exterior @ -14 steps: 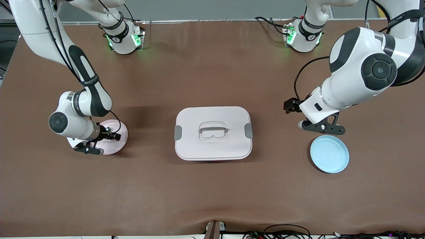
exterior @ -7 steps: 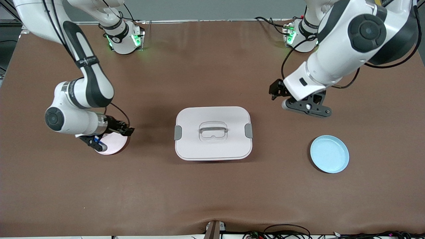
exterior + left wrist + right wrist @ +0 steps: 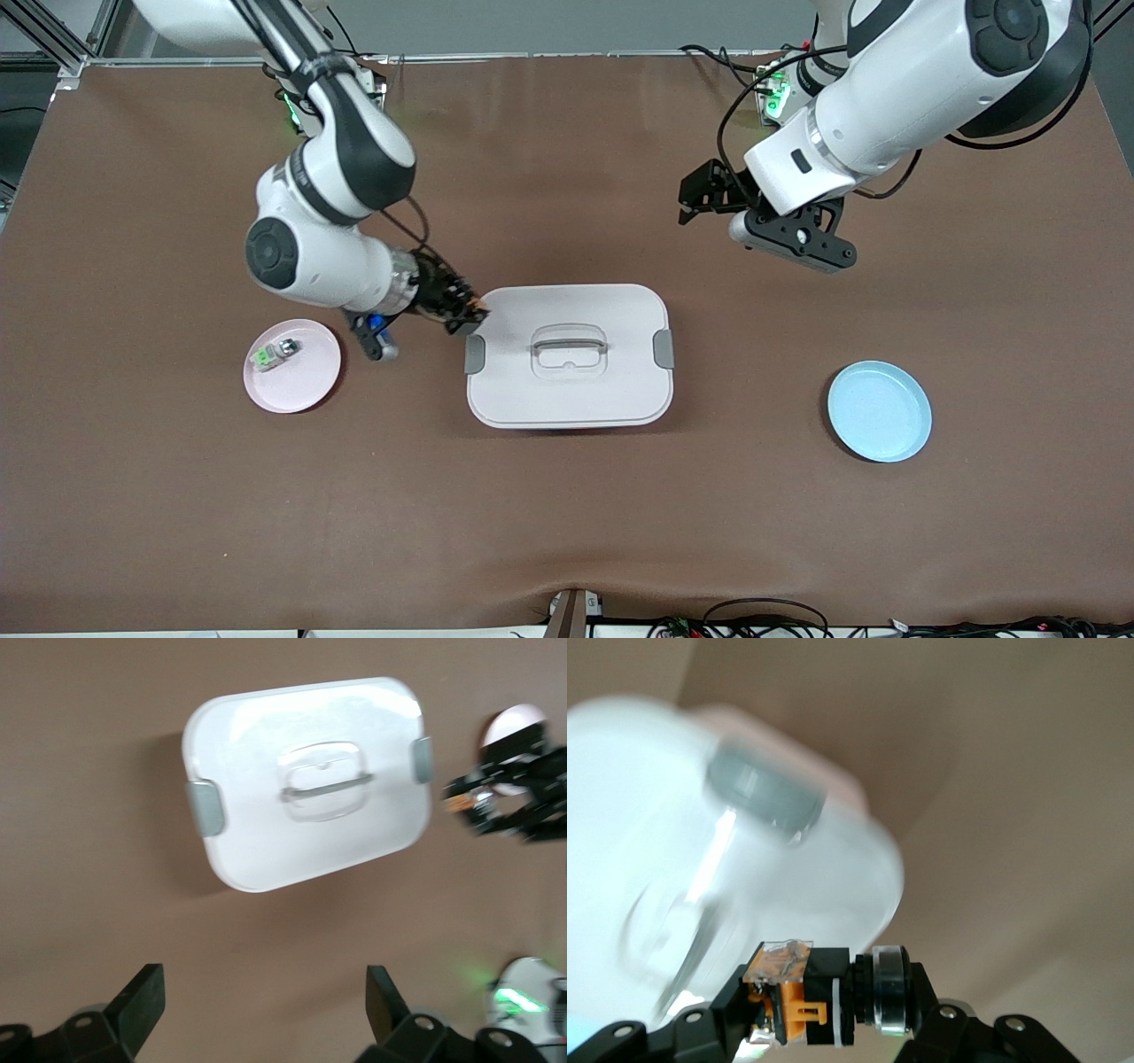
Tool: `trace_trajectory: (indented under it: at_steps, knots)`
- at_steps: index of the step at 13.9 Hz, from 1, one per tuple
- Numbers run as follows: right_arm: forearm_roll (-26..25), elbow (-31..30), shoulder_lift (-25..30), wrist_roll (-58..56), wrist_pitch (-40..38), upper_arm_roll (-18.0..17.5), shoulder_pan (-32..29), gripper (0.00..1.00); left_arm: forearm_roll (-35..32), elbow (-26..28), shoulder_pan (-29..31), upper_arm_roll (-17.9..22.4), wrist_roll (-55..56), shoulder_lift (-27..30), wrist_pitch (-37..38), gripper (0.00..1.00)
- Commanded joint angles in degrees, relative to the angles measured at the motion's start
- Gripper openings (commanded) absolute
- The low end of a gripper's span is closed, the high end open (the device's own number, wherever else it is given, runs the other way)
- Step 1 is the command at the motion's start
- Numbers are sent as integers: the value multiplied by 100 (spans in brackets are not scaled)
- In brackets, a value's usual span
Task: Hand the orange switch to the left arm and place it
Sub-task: 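Lift the switch over the white box toward the left gripper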
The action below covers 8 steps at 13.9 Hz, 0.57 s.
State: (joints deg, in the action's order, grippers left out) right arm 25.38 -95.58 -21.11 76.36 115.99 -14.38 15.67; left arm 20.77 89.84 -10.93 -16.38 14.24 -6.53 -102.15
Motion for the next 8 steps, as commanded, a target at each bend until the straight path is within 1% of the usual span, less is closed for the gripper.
trace_trajectory:
  at_steps: [1, 3, 4, 6, 8]
  knots:
    - [292, 372, -104, 965, 300, 50, 357, 0, 505, 411, 65, -58, 481, 222, -471, 100]
    - [467, 426, -148, 1529, 791, 41, 664, 0, 769, 525, 39, -58, 746, 222, -665, 100]
    - [720, 426, -166, 1740, 1098, 41, 814, 0, 892, 613, 30, -58, 843, 231, -770, 100]
    - [1204, 435, -183, 2031, 1652, 41, 1068, 0, 1094, 963, 21, -58, 870, 301, -1085, 100]
    - [1408, 522, -271, 2496, 1988, 50, 1315, 0, 1375, 1298, 21, -136, 870, 345, -1490, 100]
